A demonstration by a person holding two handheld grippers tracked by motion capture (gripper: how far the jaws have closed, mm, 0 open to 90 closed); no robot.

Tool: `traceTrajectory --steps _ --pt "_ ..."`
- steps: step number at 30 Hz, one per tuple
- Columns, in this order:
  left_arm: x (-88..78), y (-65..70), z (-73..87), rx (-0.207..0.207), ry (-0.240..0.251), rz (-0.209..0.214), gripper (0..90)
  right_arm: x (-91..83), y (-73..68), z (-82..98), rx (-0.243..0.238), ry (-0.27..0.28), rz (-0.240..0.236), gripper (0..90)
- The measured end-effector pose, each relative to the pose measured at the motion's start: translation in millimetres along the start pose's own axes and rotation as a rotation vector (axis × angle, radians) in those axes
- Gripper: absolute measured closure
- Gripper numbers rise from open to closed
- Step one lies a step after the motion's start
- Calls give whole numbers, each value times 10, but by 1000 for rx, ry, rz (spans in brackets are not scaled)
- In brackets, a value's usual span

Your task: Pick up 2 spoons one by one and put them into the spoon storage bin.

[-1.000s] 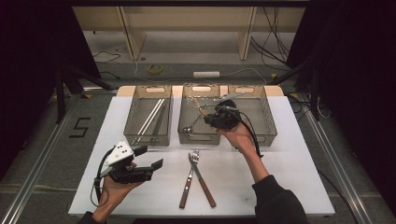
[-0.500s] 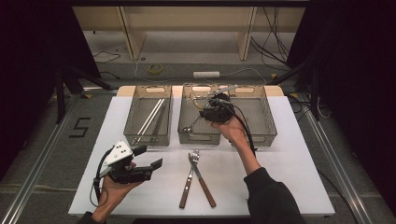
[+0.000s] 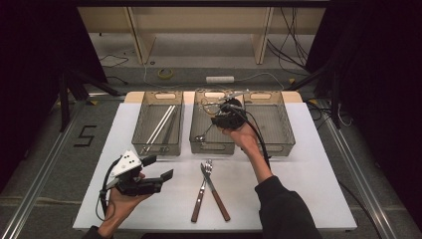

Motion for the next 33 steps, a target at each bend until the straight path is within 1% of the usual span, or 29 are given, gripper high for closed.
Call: traceTrajectory --steps 7,18,25,28,33 --pt "0 1 -1 2 -1 1 201 80 7 25 7 -17 8 767" --pt "-5 3 -6 -1 6 3 200 205 -11 79 20 -48 5 767" --pt "-10 3 -8 1 7 3 200 261 -39 107 15 -65 3 767" --pt "-11 2 -8 2 8 2 200 275 -47 120 23 -73 1 766" --pt "-12 2 -9 7 8 2 200 308 -58 147 22 -83 -3 766"
Point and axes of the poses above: each handheld gripper's, and its own axes: x roughly forward along the jaws, z roughly out of its underside, y roughly to its right, the point moved 8 cm from there along x, roughly forward along the jaws, and after that the axes turned 9 degrees about -x, right-handed, at the moved point
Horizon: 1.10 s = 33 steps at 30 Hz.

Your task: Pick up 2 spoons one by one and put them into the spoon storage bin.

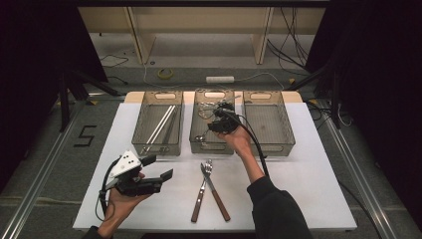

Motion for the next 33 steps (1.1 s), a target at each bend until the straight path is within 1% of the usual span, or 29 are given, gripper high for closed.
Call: traceTrajectory --steps 3,8,22,30,31,32,33 --pt "0 -1 -2 -5 3 -2 200 17 -4 13 -3 -8 -1 766" --pt "-1 -2 0 2 -1 -1 200 37 -4 29 -5 -18 2 765" --pt "5 2 4 0 -3 -2 200 103 -2 112 -3 -47 0 763" --pt "6 2 8 0 -6 -2 200 128 -35 118 -6 -54 -10 753" --pt "6 2 8 -1 -6 -2 200 126 -36 117 -6 -53 -13 741" --pt "6 2 8 0 -6 -2 200 124 -37 112 -3 -47 -20 697" --pt "6 1 7 0 -5 -2 199 116 -33 101 1 -38 -25 672"
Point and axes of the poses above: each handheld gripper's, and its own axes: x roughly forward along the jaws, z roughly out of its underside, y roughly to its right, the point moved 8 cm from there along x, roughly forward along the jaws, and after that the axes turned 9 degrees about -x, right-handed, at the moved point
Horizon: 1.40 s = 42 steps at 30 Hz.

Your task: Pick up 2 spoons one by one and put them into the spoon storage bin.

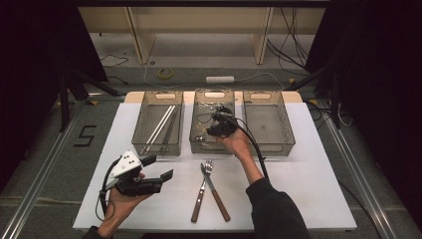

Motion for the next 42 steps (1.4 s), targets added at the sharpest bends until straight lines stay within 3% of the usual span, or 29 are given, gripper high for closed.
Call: traceTrajectory --steps 3,14,24,33,42 --pt "1 -1 1 -1 0 -1 199 -43 2 -32 11 28 -10 649" --pt "3 0 2 0 -1 0 199 -160 -126 -70 -19 64 -55 569" --pt "2 1 -1 -2 2 -1 199 -415 -432 -35 -79 112 -125 383" --pt "4 3 -4 0 6 -3 199 -698 -750 177 -134 181 -191 344" --pt "2 3 -4 -1 5 -4 198 -859 -968 354 -176 223 -225 339"
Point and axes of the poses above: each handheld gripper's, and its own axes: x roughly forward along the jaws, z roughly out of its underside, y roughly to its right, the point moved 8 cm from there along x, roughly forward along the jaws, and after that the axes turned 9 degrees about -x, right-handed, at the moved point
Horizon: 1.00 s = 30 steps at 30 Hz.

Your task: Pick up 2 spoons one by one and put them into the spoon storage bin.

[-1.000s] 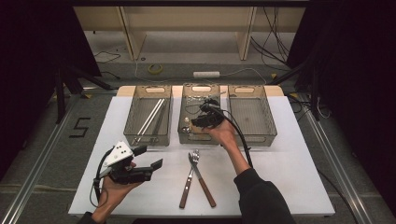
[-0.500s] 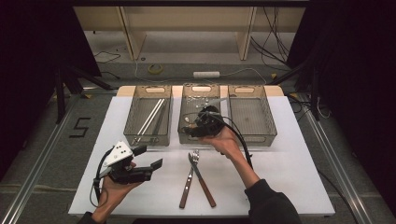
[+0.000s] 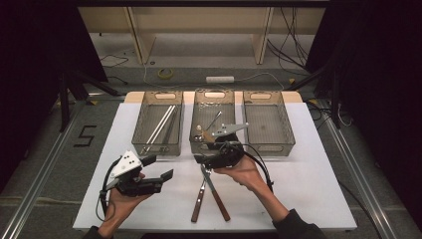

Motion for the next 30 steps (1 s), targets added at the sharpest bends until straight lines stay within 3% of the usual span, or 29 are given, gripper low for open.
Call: traceTrajectory --steps 6,30 --pt "1 2 1 3 2 -1 198 14 -106 59 -10 16 -27 337" --pt "12 3 -12 7 1 -5 194 156 -456 334 -34 -43 -102 255"
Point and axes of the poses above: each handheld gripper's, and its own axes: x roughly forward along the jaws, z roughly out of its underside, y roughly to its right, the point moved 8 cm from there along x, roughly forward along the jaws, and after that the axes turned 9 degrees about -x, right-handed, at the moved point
